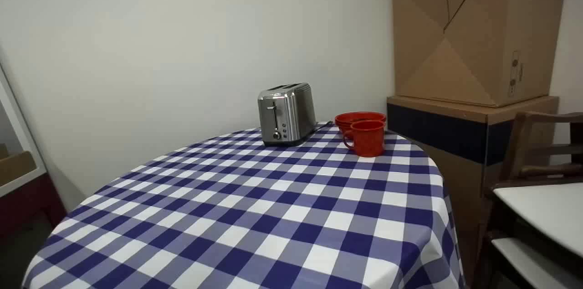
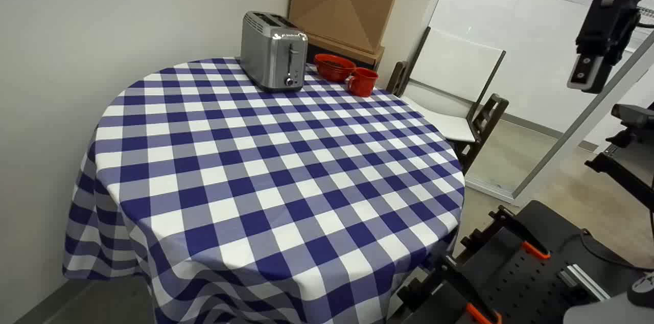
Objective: Press down on the press handle on the toaster
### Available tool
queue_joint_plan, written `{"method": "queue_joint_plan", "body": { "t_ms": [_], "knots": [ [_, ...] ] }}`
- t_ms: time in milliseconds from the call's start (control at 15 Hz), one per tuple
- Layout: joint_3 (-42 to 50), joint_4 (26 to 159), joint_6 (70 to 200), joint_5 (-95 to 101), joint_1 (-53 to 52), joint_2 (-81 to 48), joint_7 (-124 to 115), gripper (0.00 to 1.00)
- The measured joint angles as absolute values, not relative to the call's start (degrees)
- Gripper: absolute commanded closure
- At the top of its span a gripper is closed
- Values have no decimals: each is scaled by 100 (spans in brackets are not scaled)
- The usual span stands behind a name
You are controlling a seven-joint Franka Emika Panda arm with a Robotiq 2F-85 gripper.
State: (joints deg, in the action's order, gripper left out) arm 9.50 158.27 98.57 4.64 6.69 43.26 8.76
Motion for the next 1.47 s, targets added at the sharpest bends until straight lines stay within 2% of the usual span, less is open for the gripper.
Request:
{"method": "queue_joint_plan", "body": {
  "t_ms": [667,867,1200,1467],
  "knots": [
    [949,15824,9877,437,668,4317,851,0],
    [948,15723,10238,80,643,4120,659,0],
    [911,14851,11374,-732,467,2869,327,0],
    [799,13656,11729,-1020,351,1560,135,0]
  ]
}}
